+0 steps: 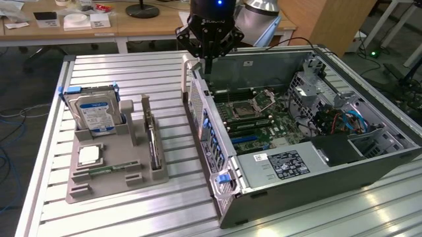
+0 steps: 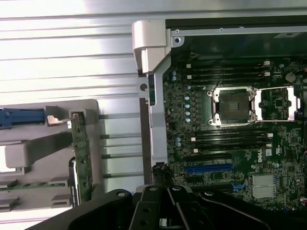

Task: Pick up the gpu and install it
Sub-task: 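Reach for the gpu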

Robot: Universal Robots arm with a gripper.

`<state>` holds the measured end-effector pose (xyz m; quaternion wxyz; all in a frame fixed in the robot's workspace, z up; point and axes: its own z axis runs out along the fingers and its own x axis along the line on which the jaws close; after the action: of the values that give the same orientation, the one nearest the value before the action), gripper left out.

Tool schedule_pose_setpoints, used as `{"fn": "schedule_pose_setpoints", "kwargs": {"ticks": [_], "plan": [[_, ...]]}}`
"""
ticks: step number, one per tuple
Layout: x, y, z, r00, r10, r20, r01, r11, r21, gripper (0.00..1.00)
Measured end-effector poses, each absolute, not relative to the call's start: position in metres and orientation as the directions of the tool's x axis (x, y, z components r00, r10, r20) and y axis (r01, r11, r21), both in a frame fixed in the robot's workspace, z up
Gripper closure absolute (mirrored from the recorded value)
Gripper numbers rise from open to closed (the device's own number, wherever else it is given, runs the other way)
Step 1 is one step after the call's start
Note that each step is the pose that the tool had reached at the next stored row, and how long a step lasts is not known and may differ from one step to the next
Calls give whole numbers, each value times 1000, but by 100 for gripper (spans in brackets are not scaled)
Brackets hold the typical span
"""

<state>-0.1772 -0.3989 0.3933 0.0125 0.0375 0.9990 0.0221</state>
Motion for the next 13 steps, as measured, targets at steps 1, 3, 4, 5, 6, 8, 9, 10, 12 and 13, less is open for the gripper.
{"fn": "schedule_pose_setpoints", "kwargs": {"ticks": [1, 3, 4, 5, 6, 8, 9, 10, 12, 13], "plan": [[-179, -399, 393, -997, 76, -23, 74, 996, 45, 89], [-183, -399, 393, -997, 75, -23, 74, 996, 45, 89], [-186, -399, 393, -997, 75, -23, 74, 996, 45, 89], [-188, -400, 393, -997, 75, -23, 74, 996, 45, 89], [-192, -400, 393, -997, 75, -23, 74, 996, 45, 89], [-199, -400, 393, -997, 75, -23, 74, 996, 45, 89], [-204, -400, 393, -997, 75, -23, 74, 996, 45, 89], [-208, -401, 393, -997, 75, -23, 74, 996, 45, 89], [-215, -401, 393, -997, 75, -23, 74, 996, 45, 89], [-219, -401, 393, -997, 75, -23, 74, 996, 45, 89]]}}
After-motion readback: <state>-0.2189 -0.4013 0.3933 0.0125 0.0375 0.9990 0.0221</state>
